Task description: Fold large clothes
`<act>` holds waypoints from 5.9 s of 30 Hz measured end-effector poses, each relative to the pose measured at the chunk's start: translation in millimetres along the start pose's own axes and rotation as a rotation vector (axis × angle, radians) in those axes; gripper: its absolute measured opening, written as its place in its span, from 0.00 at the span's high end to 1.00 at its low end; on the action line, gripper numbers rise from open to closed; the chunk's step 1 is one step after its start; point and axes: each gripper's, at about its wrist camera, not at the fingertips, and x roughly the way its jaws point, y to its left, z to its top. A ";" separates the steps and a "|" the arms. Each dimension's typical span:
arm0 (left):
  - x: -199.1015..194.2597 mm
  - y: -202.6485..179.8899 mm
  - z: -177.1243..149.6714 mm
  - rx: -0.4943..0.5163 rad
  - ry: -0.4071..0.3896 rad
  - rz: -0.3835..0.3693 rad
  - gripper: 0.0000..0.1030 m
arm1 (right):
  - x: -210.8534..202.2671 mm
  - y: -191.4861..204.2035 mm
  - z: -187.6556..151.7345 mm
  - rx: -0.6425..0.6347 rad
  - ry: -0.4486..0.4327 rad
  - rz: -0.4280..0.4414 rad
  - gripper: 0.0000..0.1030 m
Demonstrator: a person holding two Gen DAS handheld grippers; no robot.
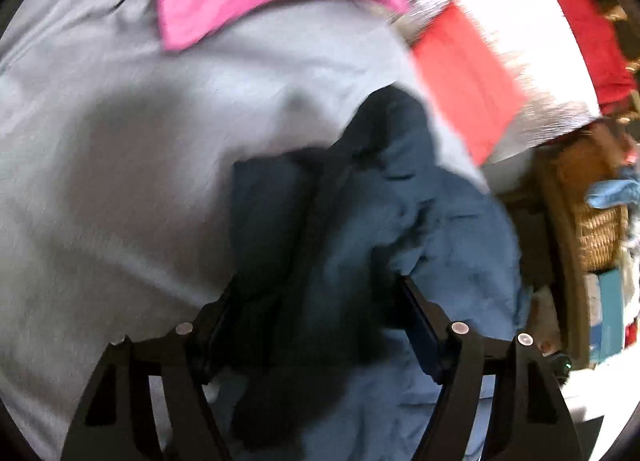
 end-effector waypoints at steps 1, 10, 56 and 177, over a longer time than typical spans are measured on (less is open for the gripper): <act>-3.1 1.4 -1.6 -0.026 0.006 -0.016 0.27 | -3.9 -1.4 -0.5 0.019 -0.003 0.004 0.37; -53.8 1.2 -23.8 -0.042 -0.022 -0.040 0.18 | -63.9 -11.9 -29.3 0.054 -0.023 0.069 0.24; -121.1 18.6 -88.5 0.009 -0.111 0.006 0.25 | -80.5 28.8 -90.0 0.019 -0.077 -0.056 0.29; -134.2 -15.7 -156.8 0.325 -0.318 0.376 0.34 | -115.7 115.3 -185.1 -0.343 -0.189 -0.275 0.57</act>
